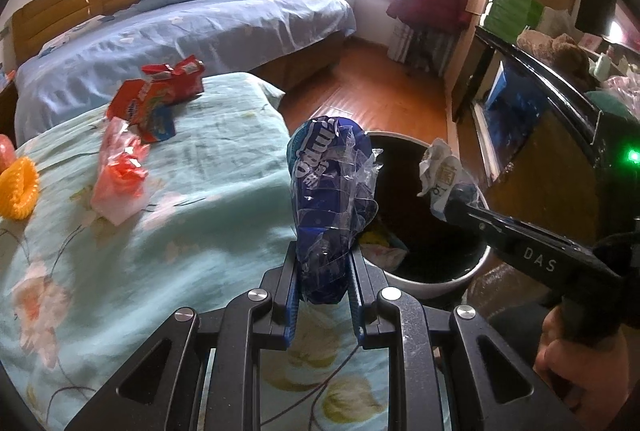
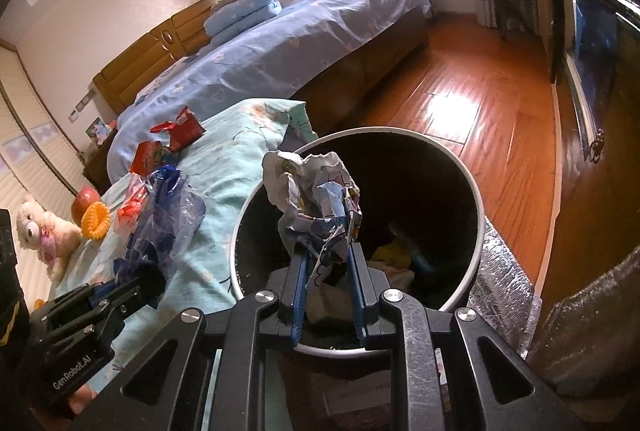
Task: Collect trash
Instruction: 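Carry the foil wrapper and blue snack bag over the trash bin with both tools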
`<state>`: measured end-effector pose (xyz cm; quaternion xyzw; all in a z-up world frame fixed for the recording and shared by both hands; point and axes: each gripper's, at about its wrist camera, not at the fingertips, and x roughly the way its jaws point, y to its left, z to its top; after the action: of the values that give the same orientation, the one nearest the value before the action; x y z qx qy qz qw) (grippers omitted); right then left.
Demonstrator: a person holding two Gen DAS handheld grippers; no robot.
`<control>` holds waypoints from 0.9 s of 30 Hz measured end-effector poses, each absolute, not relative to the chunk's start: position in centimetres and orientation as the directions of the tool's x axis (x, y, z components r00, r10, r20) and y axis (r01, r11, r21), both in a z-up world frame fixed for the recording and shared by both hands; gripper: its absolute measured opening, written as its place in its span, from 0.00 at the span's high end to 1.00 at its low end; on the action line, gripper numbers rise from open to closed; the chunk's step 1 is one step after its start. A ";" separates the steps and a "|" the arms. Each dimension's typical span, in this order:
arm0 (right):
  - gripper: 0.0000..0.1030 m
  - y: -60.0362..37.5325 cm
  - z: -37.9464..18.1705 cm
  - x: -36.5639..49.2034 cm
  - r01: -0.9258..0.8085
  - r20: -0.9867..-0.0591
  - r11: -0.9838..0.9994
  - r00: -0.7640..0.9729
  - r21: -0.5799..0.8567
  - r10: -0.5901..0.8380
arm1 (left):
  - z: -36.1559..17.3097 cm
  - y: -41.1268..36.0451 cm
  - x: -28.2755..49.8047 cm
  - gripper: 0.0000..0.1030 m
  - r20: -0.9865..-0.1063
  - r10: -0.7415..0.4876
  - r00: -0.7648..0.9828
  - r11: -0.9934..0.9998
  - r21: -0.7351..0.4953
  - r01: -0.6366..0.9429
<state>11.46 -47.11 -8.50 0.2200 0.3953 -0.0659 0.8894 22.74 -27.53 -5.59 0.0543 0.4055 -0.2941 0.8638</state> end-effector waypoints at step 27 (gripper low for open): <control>0.78 -49.9 -9.7 12.4 0.345 -0.760 0.872 0.649 0.347 0.046 | -6.6 -32.2 24.9 0.80 -0.757 -0.470 0.454 0.801 -0.150 0.580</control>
<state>12.42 -49.94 -9.71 0.2381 0.4104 -0.0855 0.8761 24.85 -32.21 -6.57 0.0650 0.4215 -0.3086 0.8502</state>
